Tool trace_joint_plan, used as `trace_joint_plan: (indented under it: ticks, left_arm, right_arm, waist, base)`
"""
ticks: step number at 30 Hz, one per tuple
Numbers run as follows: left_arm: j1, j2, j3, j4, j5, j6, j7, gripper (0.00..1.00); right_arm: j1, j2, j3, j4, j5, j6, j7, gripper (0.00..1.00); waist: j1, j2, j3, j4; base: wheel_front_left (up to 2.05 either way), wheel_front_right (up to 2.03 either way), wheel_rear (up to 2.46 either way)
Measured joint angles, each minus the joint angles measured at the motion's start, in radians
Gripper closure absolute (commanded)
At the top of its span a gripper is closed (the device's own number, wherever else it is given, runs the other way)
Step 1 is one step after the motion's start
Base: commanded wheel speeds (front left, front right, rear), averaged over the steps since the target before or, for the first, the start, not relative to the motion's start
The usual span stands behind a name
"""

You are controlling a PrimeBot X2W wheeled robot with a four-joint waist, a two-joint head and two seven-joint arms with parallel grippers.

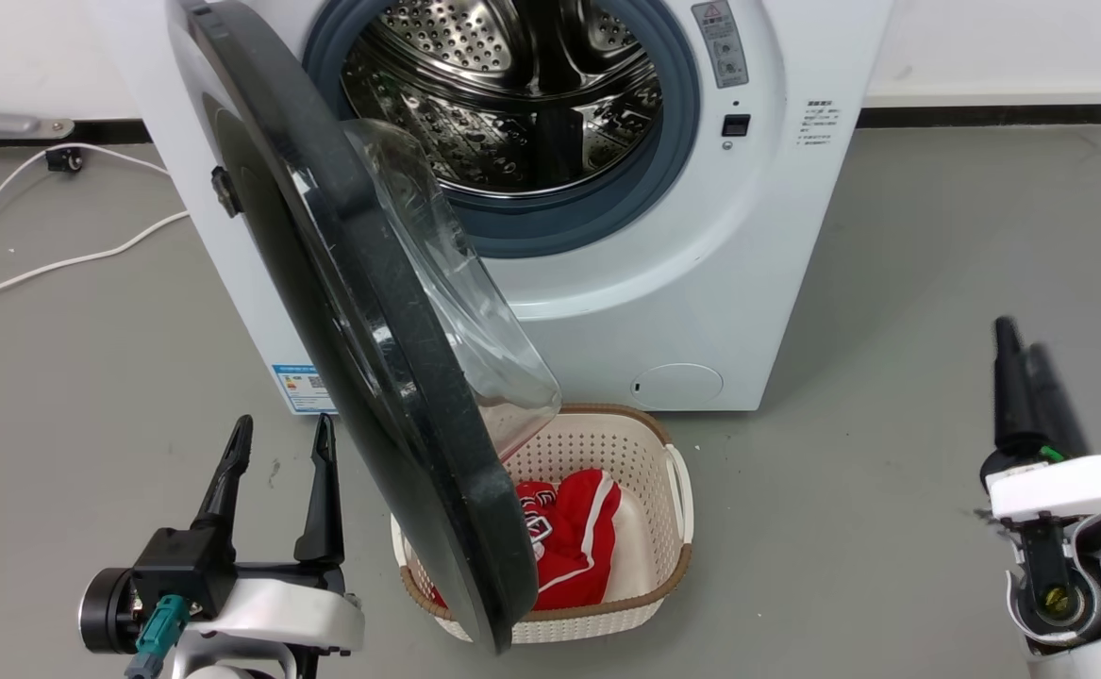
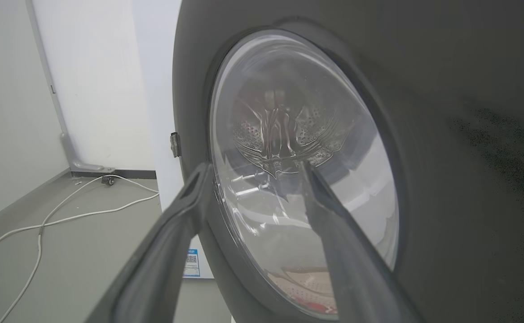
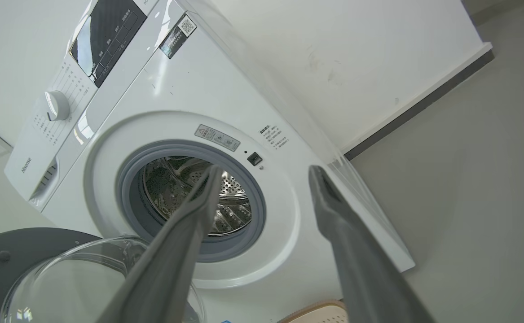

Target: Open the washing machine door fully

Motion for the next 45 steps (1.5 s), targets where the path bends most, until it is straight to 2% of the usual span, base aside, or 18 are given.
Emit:
trace_joint_plan:
  ticks: [4, 7, 10, 15, 18, 22, 28, 41, 42, 43, 45]
  left_arm:
    - [0.001, -0.001, 0.006, -0.002, 0.0, 0.004, 0.0, 0.0]
    - [0.001, 0.0, 0.013, -0.003, 0.001, 0.004, 0.0, 0.0]
    - [0.001, -0.001, 0.016, -0.005, 0.002, 0.004, 0.0, 0.0]
    - [0.001, -0.001, 0.023, -0.005, 0.011, 0.001, 0.0, 0.0]
    - [0.001, -0.001, 0.025, -0.005, 0.017, -0.002, 0.0, 0.0]
    - [0.001, -0.001, 0.024, -0.007, 0.019, -0.005, 0.0, 0.0]
    - [0.002, -0.001, 0.02, -0.007, 0.023, -0.006, 0.0, 0.0]
    - [0.007, -0.001, 0.016, -0.007, 0.028, -0.013, 0.0, 0.0]
    - [0.007, -0.001, 0.016, -0.009, 0.028, -0.013, 0.0, 0.57]
    - [0.007, -0.001, 0.016, -0.01, 0.028, -0.013, 0.0, 1.0]
    - [0.007, -0.001, 0.016, -0.011, 0.028, -0.014, 0.0, 1.0]
  right_arm:
    - [0.059, 0.083, -0.131, -0.155, -0.415, 0.0, 0.0, 0.0]
    - [0.098, 0.134, -0.169, -0.281, -0.652, 0.0, 0.0, 0.0]
    - [0.148, 0.157, -0.163, -0.373, -0.829, 0.0, 0.0, 0.0]
    - [0.237, 0.176, -0.131, -0.455, -0.991, 0.0, 0.001, 0.0]
    - [0.286, 0.178, -0.119, -0.463, -1.04, 0.0, 0.009, 0.0]
    - [0.329, 0.18, -0.124, -0.424, -1.014, 0.0, 0.01, 0.0]
    - [0.332, 0.18, -0.125, -0.369, -0.991, 0.0, 0.007, 0.0]
    - [0.321, 0.18, -0.133, -0.341, -0.977, 0.0, 0.002, 0.0]
    - [0.32, 0.18, -0.133, -0.341, -0.977, 0.0, 0.002, 0.0]
    - [0.32, 0.18, -0.133, -0.34, -0.976, 0.0, 0.001, 0.0]
    - [0.32, 0.18, -0.132, -0.339, -0.975, 0.0, 0.001, 0.0]
  waist:
    - [0.0001, 0.0, -0.001, -0.006]
    - [0.0001, 0.0, -0.001, -0.008]
    - [0.0001, 0.0, -0.001, -0.009]
    - [0.0001, 0.0, -0.003, -0.009]
    - [0.0001, 0.0, -0.004, -0.007]
    - [0.0001, 0.0, -0.003, -0.006]
    - [0.0, 0.0, -0.006, -0.009]
    - [0.0001, 0.0, -0.004, -0.007]
    - [0.0001, 0.0, -0.004, -0.007]
    - [0.0001, 0.0, -0.004, -0.007]
    - [0.0001, 0.0, -0.003, -0.007]
  base:
    - [0.0, 0.0, 0.0]
    - [0.0, 0.0, 0.0]
    - [0.0, 0.0, 0.0]
    - [0.0, 0.0, 0.0]
    - [0.0, 0.0, 0.0]
    - [0.0, 0.0, 0.0]
    - [0.0, 0.0, 0.0]
    - [0.0, 0.0, 0.0]
    - [0.0, 0.0, 0.0]
    - [0.0, 0.0, 0.0]
    - [0.0, 0.0, 0.0]
